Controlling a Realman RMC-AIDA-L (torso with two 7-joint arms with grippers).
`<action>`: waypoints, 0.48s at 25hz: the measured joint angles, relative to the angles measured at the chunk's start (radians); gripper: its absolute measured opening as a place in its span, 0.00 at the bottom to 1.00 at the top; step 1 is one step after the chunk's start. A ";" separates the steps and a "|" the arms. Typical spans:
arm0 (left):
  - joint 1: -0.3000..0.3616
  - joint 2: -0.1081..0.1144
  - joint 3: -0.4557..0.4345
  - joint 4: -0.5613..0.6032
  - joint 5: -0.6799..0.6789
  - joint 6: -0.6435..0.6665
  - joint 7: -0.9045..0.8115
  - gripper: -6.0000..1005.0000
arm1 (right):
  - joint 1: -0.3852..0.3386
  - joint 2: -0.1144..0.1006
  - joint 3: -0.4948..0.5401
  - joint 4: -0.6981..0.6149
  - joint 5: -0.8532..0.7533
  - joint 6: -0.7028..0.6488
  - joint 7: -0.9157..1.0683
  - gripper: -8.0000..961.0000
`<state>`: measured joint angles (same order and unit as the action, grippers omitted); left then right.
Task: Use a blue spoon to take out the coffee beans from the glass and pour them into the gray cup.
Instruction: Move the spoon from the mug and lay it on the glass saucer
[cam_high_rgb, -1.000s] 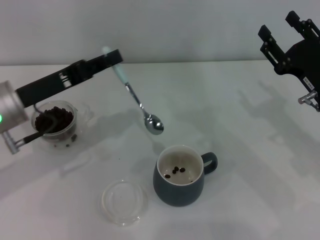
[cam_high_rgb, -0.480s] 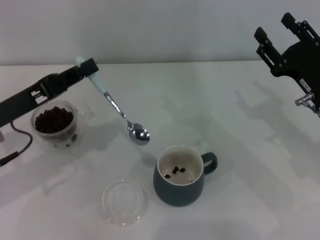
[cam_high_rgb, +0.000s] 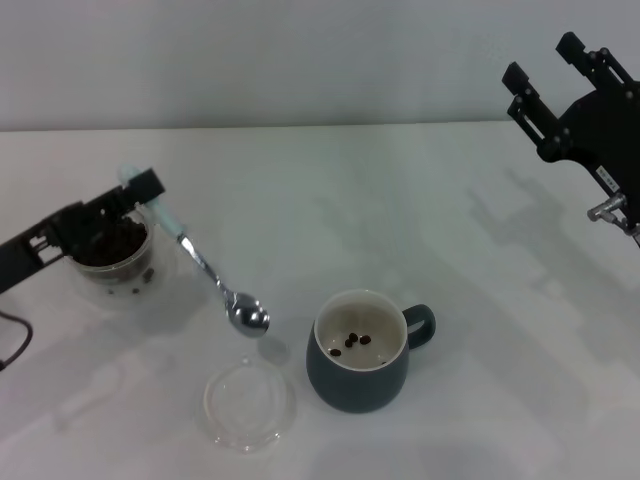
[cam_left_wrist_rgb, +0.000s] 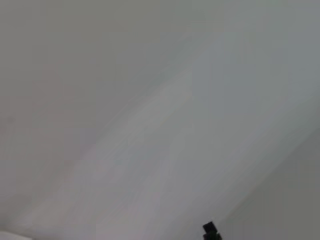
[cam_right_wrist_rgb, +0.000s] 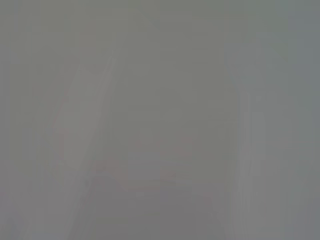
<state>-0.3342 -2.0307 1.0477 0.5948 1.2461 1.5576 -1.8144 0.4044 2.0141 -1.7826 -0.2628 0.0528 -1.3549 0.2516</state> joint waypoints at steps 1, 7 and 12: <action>0.007 0.002 0.000 -0.005 0.002 0.000 0.010 0.15 | 0.000 0.000 -0.002 0.000 -0.001 0.000 0.000 0.71; 0.030 0.012 0.000 -0.079 0.005 -0.006 0.095 0.16 | 0.001 -0.001 -0.003 0.002 -0.001 0.010 0.000 0.71; 0.027 0.031 0.000 -0.146 0.020 -0.036 0.128 0.16 | 0.000 -0.002 -0.003 0.002 0.000 0.019 0.000 0.71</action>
<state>-0.3068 -2.0002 1.0478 0.4488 1.2664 1.5214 -1.6861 0.4042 2.0125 -1.7855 -0.2608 0.0527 -1.3363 0.2516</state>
